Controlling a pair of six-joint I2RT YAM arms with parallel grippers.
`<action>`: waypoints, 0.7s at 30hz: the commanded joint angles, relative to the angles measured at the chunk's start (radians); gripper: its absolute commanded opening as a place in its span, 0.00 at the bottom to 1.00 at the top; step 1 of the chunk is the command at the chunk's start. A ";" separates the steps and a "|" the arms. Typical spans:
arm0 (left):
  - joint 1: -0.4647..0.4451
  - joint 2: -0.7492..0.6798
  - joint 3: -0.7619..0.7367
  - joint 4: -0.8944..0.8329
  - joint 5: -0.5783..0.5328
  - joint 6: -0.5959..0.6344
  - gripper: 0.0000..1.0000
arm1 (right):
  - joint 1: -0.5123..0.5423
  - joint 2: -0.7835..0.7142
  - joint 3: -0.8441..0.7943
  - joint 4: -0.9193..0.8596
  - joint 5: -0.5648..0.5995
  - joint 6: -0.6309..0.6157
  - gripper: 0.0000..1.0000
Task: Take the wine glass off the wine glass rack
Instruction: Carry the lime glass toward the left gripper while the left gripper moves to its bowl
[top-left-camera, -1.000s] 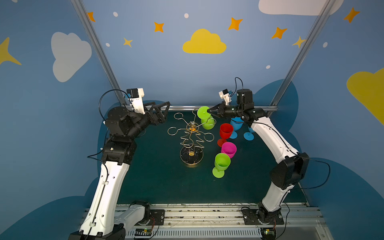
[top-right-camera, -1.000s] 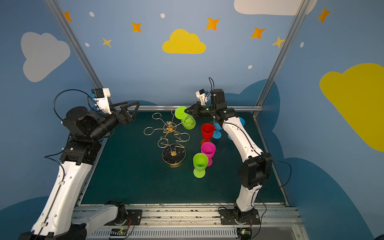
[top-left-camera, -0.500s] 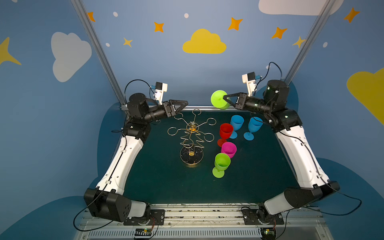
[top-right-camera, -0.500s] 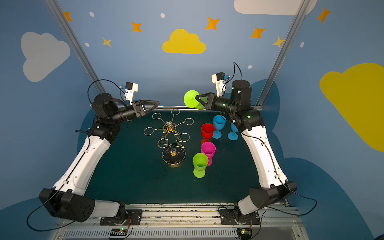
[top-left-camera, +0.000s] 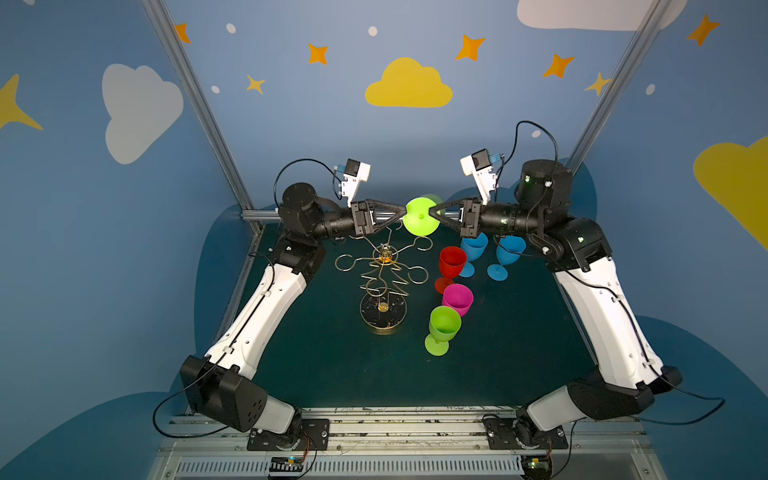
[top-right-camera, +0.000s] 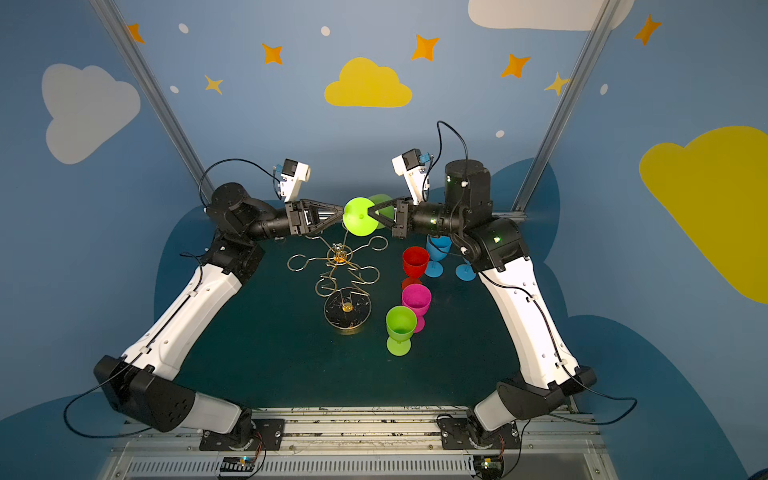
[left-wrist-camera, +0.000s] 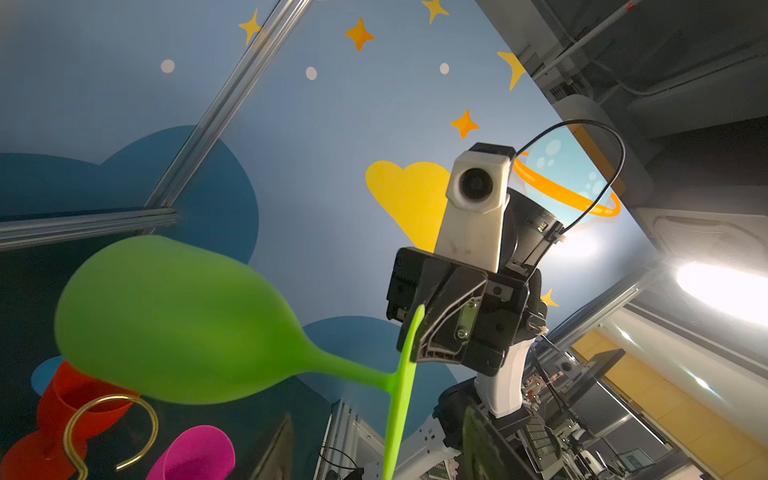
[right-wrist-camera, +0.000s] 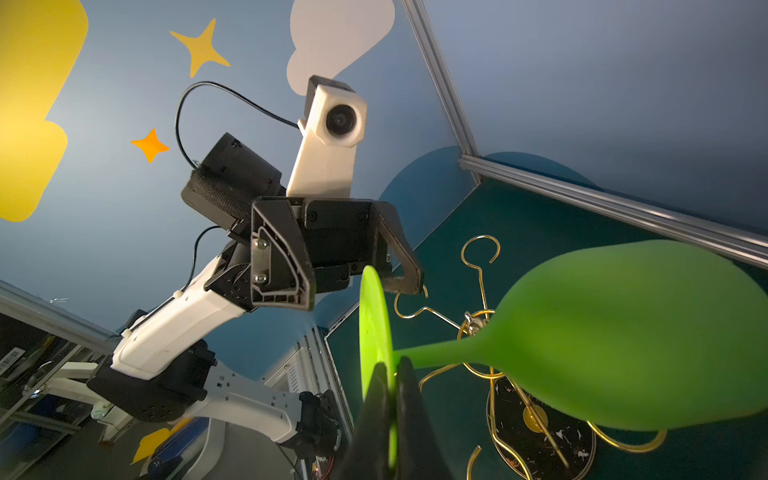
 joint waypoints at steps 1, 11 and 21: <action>-0.019 -0.002 0.027 0.035 0.020 -0.005 0.64 | 0.025 0.008 0.028 -0.003 0.010 -0.021 0.00; -0.060 0.022 0.024 0.020 0.051 -0.028 0.20 | 0.067 0.012 0.036 -0.002 0.040 -0.017 0.00; -0.066 0.018 0.059 0.092 0.023 -0.195 0.03 | 0.076 -0.062 -0.003 -0.027 0.141 -0.068 0.45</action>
